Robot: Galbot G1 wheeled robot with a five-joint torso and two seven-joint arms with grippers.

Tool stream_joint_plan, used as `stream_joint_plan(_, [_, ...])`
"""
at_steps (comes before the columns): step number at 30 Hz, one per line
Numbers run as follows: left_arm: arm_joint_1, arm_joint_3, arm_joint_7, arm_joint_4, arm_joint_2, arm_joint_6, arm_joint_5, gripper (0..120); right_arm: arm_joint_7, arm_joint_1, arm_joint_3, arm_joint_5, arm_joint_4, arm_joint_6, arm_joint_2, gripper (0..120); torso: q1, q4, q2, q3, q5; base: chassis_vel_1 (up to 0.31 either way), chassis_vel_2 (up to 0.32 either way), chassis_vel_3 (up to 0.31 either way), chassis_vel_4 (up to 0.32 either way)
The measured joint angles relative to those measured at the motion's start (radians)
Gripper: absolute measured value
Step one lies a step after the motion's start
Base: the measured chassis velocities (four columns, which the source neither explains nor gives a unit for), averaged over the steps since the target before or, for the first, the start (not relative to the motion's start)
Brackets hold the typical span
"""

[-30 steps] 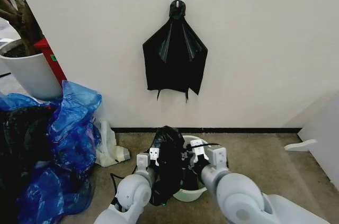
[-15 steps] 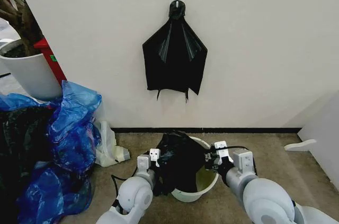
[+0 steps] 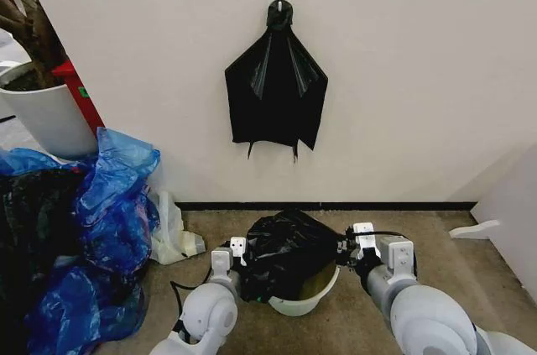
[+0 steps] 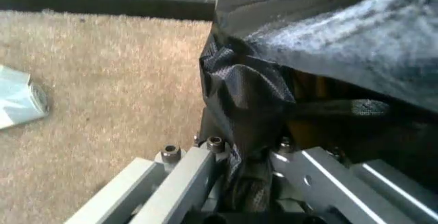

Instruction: Place the garbage bag over the trash bin.

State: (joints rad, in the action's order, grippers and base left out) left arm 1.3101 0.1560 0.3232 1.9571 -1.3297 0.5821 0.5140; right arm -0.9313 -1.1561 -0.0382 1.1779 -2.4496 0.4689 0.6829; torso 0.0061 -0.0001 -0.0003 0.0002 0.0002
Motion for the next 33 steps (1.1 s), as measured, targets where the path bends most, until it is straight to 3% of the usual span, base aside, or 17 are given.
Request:
stream_joint_plan(5, [0.006,-0.002,-0.059,0.044,0.016,-0.072,0.001,3,0.005,0.006,0.016,-0.006,-0.032,0.001,-0.011,0,0.000,0.0000,0.000,0.000,0.0002,0.000,0.000,0.000,0.000])
stream_joint_plan(14, [0.019,0.045,-0.123,0.103,0.031,-0.108,-0.005,2,0.002,0.021,0.039,0.005,-0.053,0.000,-0.034,0,0.000,-0.0003,0.000,0.000,-0.0001,0.000,0.000,0.000,0.000])
stream_joint_plan(24, [0.064,0.206,-0.232,0.155,0.039,-0.165,-0.013,2,0.009,0.016,0.093,0.052,-0.039,0.009,-0.046,0,0.000,-0.0001,0.000,0.000,-0.0003,0.000,0.000,0.000,0.000])
stream_joint_plan(33, [0.111,0.323,-0.323,0.230,0.048,-0.172,0.039,2,0.121,-0.012,0.141,0.059,0.058,0.016,-0.052,0,0.000,-0.0001,0.000,0.000,-0.0002,0.000,0.000,0.000,0.000])
